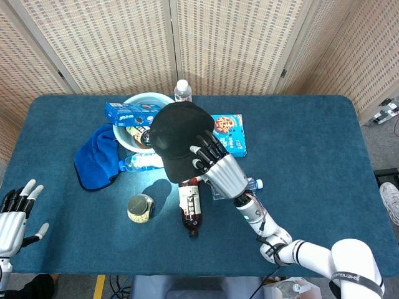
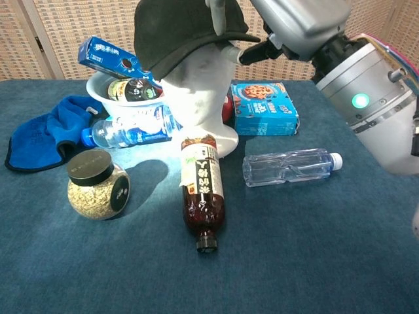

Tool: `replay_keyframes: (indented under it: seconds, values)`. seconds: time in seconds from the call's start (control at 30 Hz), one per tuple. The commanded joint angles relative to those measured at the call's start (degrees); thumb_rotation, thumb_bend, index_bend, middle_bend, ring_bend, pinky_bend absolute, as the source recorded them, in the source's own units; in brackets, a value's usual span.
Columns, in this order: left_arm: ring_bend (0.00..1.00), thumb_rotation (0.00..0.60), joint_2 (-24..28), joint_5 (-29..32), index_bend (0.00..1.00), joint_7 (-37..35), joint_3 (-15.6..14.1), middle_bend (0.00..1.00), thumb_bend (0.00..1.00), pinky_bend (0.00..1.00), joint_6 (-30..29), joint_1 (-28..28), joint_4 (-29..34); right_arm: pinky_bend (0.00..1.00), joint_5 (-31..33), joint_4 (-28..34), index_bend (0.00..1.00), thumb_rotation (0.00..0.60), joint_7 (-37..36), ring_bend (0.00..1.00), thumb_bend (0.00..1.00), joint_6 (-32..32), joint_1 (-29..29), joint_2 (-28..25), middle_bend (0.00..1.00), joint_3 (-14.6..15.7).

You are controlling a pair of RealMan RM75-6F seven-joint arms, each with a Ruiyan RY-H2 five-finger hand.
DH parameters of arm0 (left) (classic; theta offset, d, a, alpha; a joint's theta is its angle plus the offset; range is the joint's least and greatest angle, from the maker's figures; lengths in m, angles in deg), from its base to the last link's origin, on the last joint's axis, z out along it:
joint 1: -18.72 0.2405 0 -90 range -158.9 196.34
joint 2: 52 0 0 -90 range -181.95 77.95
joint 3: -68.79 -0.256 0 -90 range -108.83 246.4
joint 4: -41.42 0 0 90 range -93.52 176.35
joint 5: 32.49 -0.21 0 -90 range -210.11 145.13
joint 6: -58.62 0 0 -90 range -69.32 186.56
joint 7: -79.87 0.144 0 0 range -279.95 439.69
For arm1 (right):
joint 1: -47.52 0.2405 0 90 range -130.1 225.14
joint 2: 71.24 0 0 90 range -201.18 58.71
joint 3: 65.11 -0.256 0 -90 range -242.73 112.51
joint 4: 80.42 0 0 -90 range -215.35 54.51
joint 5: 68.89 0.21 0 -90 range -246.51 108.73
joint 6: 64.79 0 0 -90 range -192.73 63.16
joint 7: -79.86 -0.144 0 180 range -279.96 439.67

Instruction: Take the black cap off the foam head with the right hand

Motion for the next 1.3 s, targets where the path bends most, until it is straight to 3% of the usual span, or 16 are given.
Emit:
replay_keyframes:
  seconds: [0.03,0.4,1.03,1.3]
  values:
    - [0.0,0.6,0.05,0.01,0.05,-0.15,-0.03,0.0,0.24,0.0,-0.15,0.13,-0.07,0.13,0.16,0.27,0.67,0.6,0.41,0.16,0.45,0.21,0.62,-0.13,0.37,-0.6]
    - [0.0,0.6,0.4,-0.18,0.05,-1.07,-0.21,0.0,0.24,0.0,-0.76,0.65,-0.36,0.12,1.38,0.49,0.67,0.6,2.36,0.16,0.45,-0.26,3.67,-1.22,0.37,-3.44]
    - [0.0,0.6,0.97,-0.38,0.05,-1.61,-0.12,0.0,0.24,0.0,-0.93,0.78,-0.26,0.1,6.75,-9.78,0.68,0.6,0.63,0.16,0.45,0.01,11.83,-1.76,0.39,-10.81]
    - [0.0,0.6,0.91,-0.16,0.05,-1.62,0.01,0.0,0.24,0.0,-0.55,0.57,-0.35,0.09,8.64,-6.4,0.68,0.6,0.72,0.16,0.45,3.89,10.35,-5.61,0.39,-12.2]
